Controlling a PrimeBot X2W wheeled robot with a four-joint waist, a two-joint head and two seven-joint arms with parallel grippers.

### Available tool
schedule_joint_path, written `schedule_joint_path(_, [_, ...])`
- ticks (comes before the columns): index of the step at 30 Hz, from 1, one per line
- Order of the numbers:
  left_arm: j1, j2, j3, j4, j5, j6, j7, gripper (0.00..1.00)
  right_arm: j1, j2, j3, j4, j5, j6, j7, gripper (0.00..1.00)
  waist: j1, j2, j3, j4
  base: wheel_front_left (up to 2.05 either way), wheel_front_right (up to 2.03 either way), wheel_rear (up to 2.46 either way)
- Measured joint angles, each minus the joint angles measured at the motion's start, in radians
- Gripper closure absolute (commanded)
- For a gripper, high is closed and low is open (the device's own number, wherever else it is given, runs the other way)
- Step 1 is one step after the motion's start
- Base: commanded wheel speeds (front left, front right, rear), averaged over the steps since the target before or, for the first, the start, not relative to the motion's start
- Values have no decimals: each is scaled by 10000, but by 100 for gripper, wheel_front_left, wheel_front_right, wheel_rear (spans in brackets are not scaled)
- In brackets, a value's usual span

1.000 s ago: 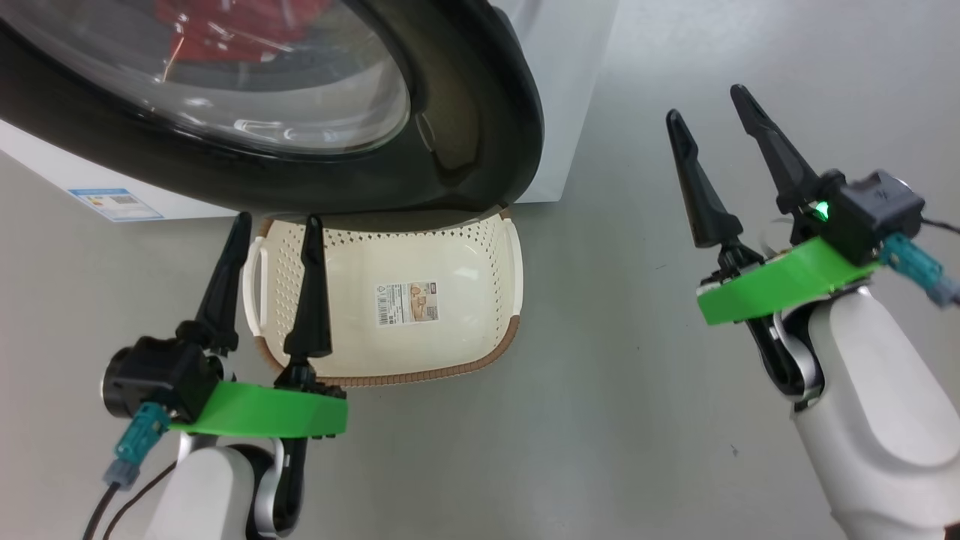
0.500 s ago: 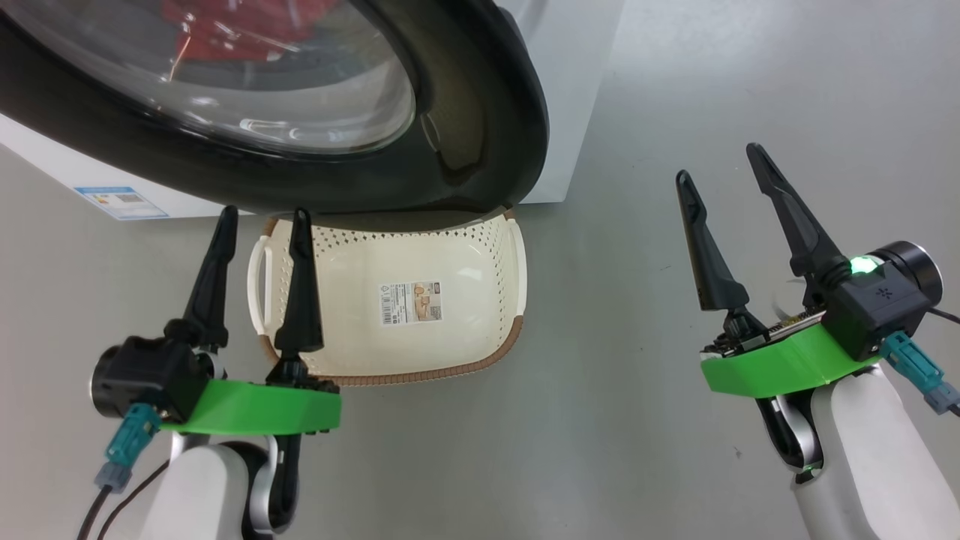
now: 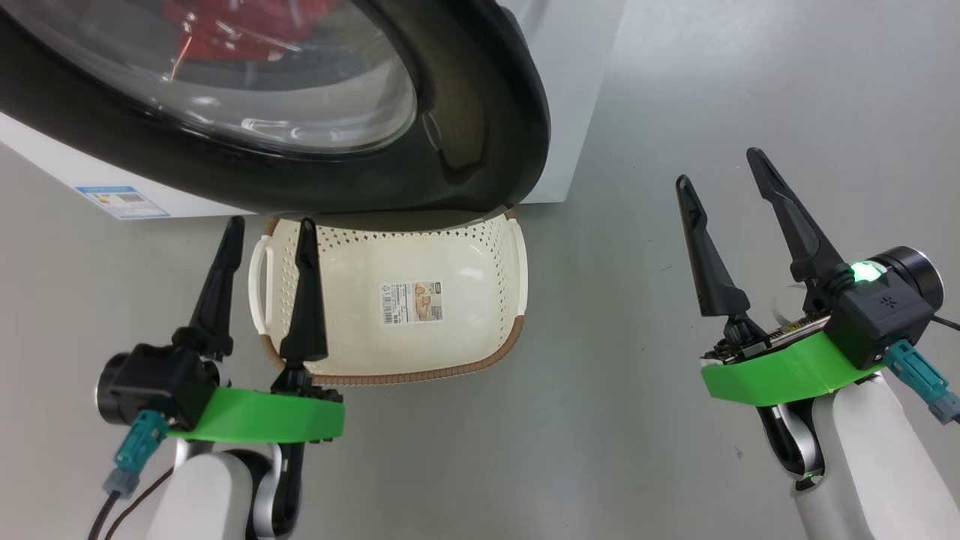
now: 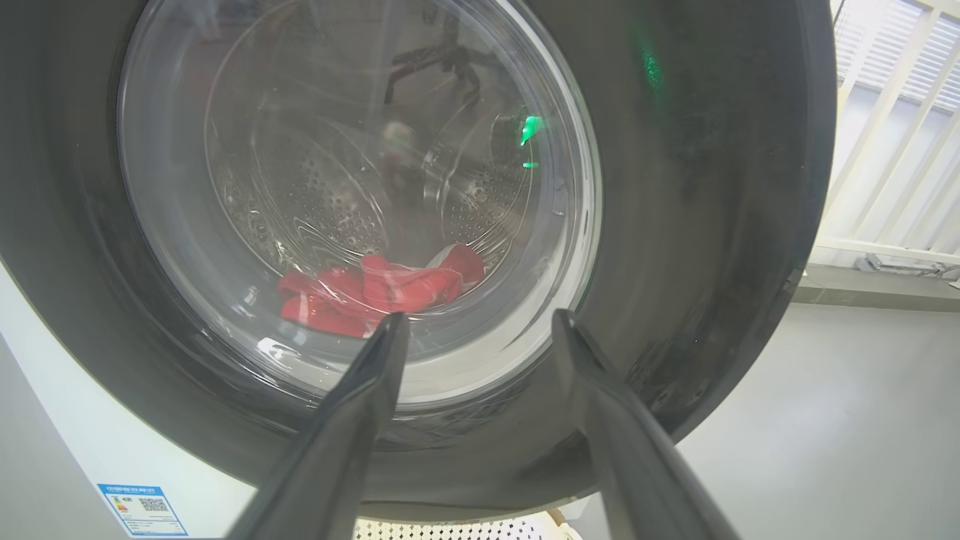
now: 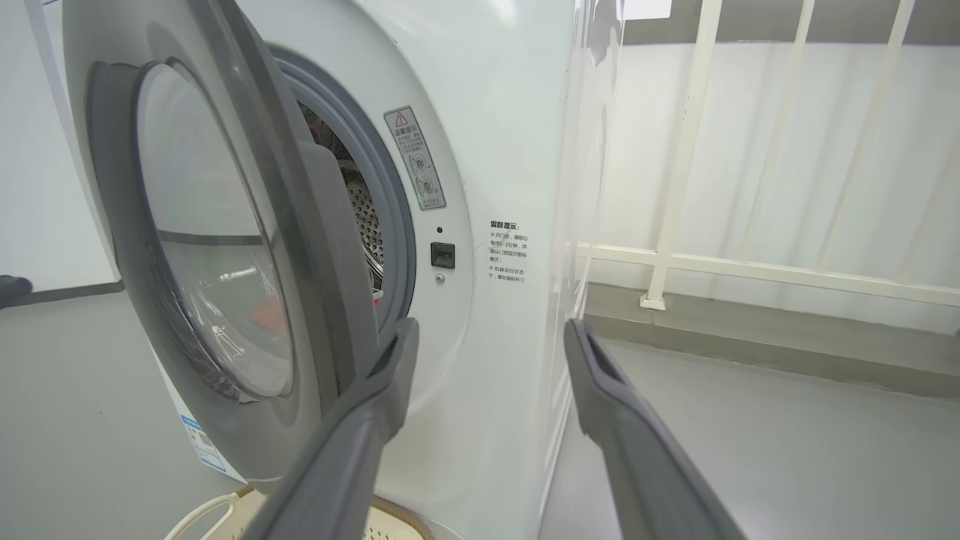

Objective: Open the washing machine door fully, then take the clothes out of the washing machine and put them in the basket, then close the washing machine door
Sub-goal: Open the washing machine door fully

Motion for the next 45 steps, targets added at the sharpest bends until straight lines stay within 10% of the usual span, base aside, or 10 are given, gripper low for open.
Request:
schedule_joint_path(4, [0,-8,12,13,0,0,0,0,0,4,-15,2,136,0,0,0,0,0,-10,24,0,0,0])
schedule_joint_path(8, [1,-12,-10,65,0,-88,0,0,-5,4,88,42,407,0,-2,100,0,0,-57,40,0,0,0])
schedule_joint_path(23, [-4,-25,-305,117,-2,-90,0,0,-2089,-13,1110,1810,6855,0,244,100,0,0,-10,188,0,0,0])
schedule_joint_path(30, [-15,-27,-382,117,-21,-88,0,0,-3452,-86,1298,2393,10558,-2,1833,100,0,0,213,411,0,0,0])
schedule_joint_path(45, [-302,-33,-378,-111,2,-88,0,0,-5569,-527,1540,3216,14763,-4,5637,100,0,0,953,589,0,0,0])
